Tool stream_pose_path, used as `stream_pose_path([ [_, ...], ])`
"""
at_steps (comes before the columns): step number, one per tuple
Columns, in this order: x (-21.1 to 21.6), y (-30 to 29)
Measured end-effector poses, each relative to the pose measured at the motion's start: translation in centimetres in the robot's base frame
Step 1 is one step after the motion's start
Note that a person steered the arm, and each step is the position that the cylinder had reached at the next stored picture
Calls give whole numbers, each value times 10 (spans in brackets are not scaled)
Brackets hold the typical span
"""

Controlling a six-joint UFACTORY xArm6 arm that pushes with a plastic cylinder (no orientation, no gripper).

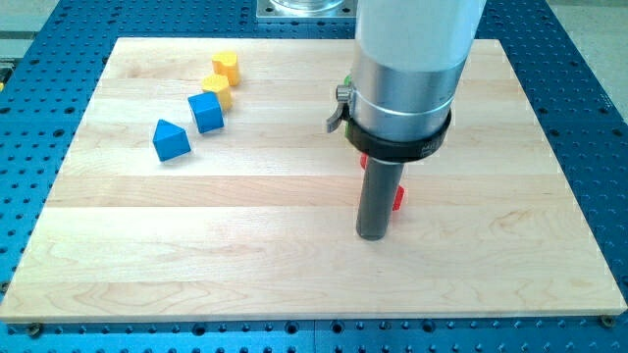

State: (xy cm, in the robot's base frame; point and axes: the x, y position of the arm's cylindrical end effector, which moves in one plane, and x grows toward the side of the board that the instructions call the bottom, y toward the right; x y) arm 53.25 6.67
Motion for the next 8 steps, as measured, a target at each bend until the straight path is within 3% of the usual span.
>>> stream_pose_path([
  [2, 5, 23],
  [4, 86, 35],
  [8, 86, 26],
])
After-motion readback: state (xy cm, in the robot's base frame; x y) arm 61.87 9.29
